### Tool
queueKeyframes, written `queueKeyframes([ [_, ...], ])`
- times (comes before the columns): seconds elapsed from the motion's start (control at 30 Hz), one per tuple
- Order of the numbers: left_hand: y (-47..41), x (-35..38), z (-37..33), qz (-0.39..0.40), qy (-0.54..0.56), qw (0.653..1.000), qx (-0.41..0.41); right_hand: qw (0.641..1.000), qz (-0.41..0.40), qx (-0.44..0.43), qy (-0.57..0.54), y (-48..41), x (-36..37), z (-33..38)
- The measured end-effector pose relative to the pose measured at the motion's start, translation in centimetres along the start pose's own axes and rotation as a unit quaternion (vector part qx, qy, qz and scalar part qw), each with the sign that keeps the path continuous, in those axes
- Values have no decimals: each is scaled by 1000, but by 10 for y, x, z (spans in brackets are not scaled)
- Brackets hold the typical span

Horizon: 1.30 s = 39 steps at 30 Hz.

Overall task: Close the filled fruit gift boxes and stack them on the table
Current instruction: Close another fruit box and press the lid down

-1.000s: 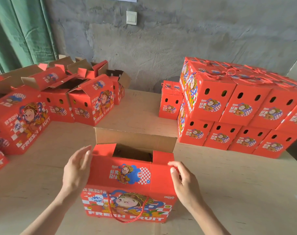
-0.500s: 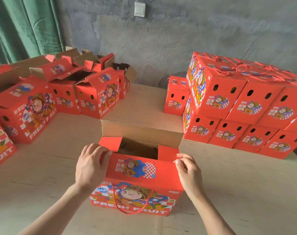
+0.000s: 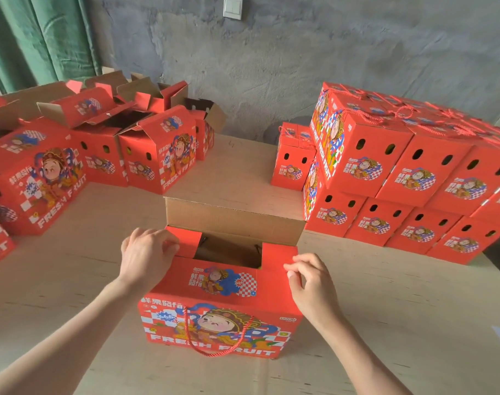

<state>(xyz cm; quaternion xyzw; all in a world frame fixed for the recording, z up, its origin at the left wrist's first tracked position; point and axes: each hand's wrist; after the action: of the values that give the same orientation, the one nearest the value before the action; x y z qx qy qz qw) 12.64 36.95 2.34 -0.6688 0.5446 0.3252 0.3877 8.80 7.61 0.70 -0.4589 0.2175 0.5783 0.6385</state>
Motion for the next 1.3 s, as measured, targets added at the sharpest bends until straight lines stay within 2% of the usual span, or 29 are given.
queueKeyframes([
  [0.13, -9, 9, 5, 58, 90, 988, -112, 987, 48, 102, -118, -11, 1, -3],
  [0.23, -12, 10, 10, 67, 147, 978, -135, 938, 128, 156, -283, -25, -5, -1],
  [0.3, -10, 12, 10, 57, 150, 978, -133, 913, 177, 151, -335, -30, -9, -5],
  [0.53, -3, 15, 7, -41, 139, 989, -39, 887, 259, 109, -365, -28, -19, -31],
  [0.6, -3, 16, 6, -45, 138, 989, -25, 877, 260, 119, -387, -29, -21, -33],
  [0.67, -4, 16, 6, -35, 142, 989, -28, 870, 225, 147, -412, -30, -19, -30],
  [0.77, -4, 15, 7, -23, 156, 987, -36, 917, 179, 147, -325, -34, -9, -28],
  [0.83, -1, 12, 5, -35, 136, 990, -14, 943, 159, 138, -256, -36, -3, -25],
  [1.03, 14, 7, 6, -50, 24, 991, 123, 945, 132, 84, -286, -32, -6, -23],
  [1.13, 16, 5, 11, -1, -31, 987, 160, 929, 217, 86, -288, -29, -16, -29],
  [1.23, -5, -2, 10, 94, -44, 983, 149, 902, 335, 84, -260, -34, -35, -33],
  [1.3, -28, -5, 7, 181, -81, 965, 171, 909, 357, 74, -200, -39, -39, -31],
])
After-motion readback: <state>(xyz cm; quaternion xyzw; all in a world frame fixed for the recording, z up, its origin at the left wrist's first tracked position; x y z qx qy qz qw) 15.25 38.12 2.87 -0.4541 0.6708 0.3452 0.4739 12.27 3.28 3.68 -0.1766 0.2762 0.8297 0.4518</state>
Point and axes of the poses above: each hand's wrist, its own y-axis away from the middle knuckle, its own x-axis out of the palm, z = x × y, and after that the axes turned 7 degrees about z, right-handed
